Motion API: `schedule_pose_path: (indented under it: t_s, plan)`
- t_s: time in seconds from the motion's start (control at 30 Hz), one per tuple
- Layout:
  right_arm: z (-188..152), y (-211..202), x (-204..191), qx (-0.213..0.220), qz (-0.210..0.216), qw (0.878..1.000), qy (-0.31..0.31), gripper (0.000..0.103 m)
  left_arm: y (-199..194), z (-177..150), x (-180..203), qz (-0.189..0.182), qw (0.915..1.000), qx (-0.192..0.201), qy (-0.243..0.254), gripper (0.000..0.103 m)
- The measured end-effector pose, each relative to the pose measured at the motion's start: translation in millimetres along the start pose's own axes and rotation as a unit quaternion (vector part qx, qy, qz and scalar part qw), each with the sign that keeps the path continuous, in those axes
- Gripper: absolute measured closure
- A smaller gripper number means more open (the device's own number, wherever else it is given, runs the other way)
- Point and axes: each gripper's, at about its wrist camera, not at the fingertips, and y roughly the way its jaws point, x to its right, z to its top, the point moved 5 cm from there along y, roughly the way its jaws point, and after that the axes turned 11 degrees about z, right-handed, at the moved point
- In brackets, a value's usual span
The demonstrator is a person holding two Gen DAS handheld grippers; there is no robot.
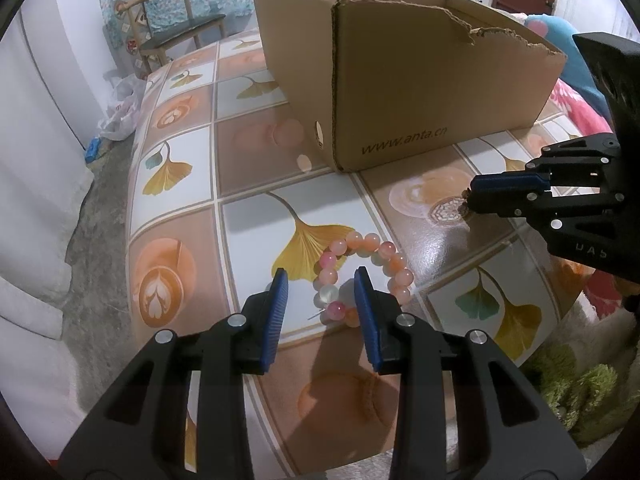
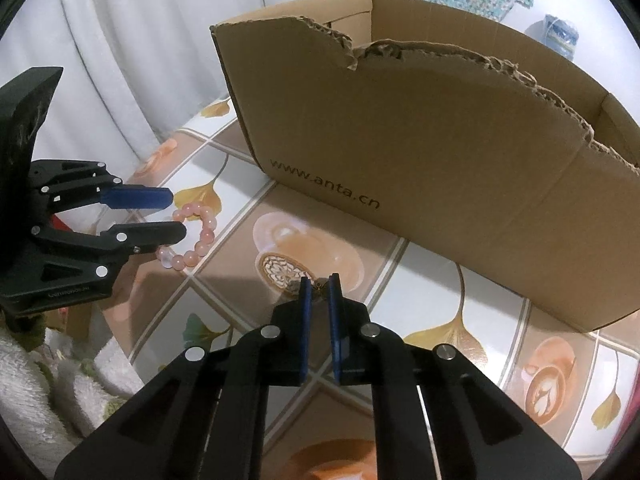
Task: Organize jewelry
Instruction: 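Close the left tool on the pink bead bracelet while the right tool grips a gold earring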
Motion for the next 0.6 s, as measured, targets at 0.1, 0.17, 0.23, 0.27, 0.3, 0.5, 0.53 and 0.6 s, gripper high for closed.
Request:
schedule_pose_path:
  t_s: [0.1,0.17,0.23,0.27,0.3,0.5,0.53,0.6]
  plan:
    - [0,0,0,0.004,0.004,1.000,0.004,0.094,0,0,0,0.001,1.0000,0.000,0.001,0.070]
    - [0,0,-1,0.005,0.007,1.000,0.005,0.094,0,0,0,0.000,1.0000,0.000,0.000,0.070]
    - [-1,-3,0,0.006,0.008,1.000,0.005,0.094,-1,0,0,0.001,1.0000,-0.001,0.001,0.070]
    - [-1,-5,0,0.008,0.009,1.000,0.005,0.094,-1,0,0,0.002,1.0000,-0.002,0.001,0.070]
    - [0,-6,0,0.010,0.009,1.000,0.004,0.094,-1,0,0,0.001,1.0000,-0.004,0.000,0.070]
    - [-3,-23,2,0.020,0.001,1.000,-0.001,0.094,-1,0,0,0.005,1.0000,-0.008,-0.002,0.070]
    - [-4,-24,1,0.022,0.000,1.000,-0.002,0.094,-1,0,0,0.006,0.9999,-0.009,-0.003,0.070]
    - [-4,-25,1,0.023,0.000,1.000,-0.001,0.094,-1,0,0,0.006,0.9999,-0.010,-0.006,0.070]
